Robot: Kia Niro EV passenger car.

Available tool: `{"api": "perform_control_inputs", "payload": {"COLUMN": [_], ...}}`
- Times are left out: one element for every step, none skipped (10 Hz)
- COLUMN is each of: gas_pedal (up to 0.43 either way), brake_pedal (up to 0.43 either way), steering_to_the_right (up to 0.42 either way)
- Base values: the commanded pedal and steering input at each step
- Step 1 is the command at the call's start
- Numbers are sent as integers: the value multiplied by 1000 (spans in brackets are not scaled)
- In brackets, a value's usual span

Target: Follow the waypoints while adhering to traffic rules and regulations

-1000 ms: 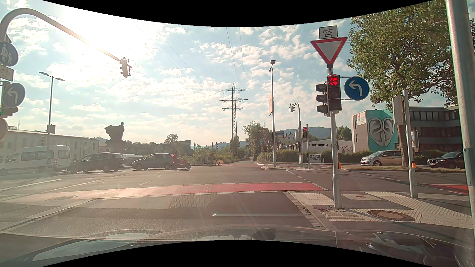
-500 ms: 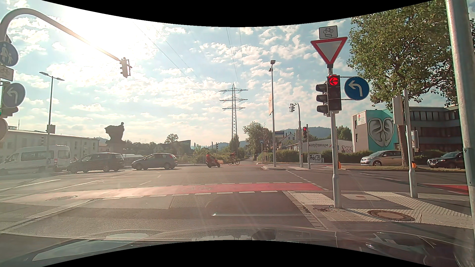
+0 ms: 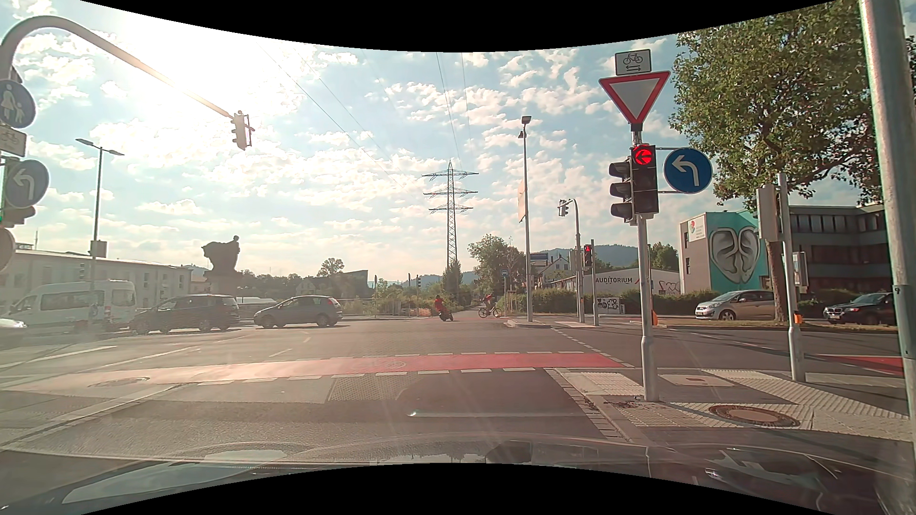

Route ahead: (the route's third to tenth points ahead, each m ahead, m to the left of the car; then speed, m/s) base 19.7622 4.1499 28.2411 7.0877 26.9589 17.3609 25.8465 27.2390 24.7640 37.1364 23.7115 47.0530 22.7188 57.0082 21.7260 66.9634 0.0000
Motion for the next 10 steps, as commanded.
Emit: {"api": "perform_control_inputs", "payload": {"gas_pedal": [0,0,0,0,0,0,0,0,0,0], "brake_pedal": [232,232,232,226,232,232,226,226,232,232], "steering_to_the_right": [-8,-8,-8,-9,-9,-9,-8,-8,-8,-8]}}
